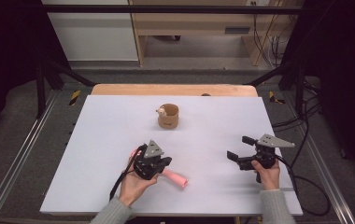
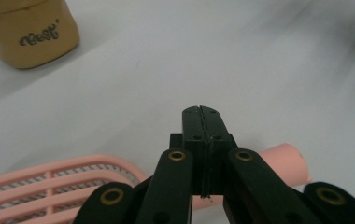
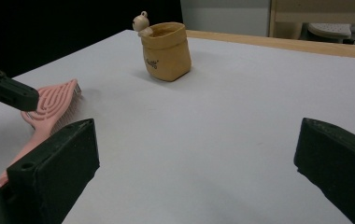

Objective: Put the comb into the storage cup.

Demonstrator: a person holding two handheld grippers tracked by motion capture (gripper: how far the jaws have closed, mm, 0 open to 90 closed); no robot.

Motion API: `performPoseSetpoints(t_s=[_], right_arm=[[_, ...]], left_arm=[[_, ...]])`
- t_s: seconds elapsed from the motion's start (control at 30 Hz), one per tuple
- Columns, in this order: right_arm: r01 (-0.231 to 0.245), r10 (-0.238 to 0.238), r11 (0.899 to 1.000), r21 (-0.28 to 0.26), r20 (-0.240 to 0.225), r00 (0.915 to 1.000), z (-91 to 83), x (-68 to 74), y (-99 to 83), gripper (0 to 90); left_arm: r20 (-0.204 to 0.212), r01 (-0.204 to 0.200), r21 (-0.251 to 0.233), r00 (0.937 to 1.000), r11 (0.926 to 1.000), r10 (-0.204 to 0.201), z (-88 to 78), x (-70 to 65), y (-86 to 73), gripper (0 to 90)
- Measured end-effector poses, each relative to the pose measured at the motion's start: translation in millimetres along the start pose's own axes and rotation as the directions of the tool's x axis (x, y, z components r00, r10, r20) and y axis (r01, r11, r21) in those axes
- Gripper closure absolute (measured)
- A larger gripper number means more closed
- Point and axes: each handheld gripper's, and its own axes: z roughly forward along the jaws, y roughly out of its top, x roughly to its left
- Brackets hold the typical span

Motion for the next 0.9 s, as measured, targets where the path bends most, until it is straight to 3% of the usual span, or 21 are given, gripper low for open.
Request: performPoseSetpoints(t_s=[0.43, 0.9], right_arm=[[0.000, 0.000, 1.000, -0.001, -0.001, 1.0000, -0.2, -0.1, 0.2, 0.7], [0.002, -0.002, 1.000, 0.000, -0.001, 1.0000, 0.2, -0.2, -0.1, 0.7]], left_arm=[[0.061, -0.034, 0.083, 0.9977, 0.9960, 0.029, 34.1, -19.0, -2.8, 90.0], [0.089, -0.069, 0.146, 0.9944, 0.9868, 0.057, 37.0, -24.9, -8.3, 89.9]])
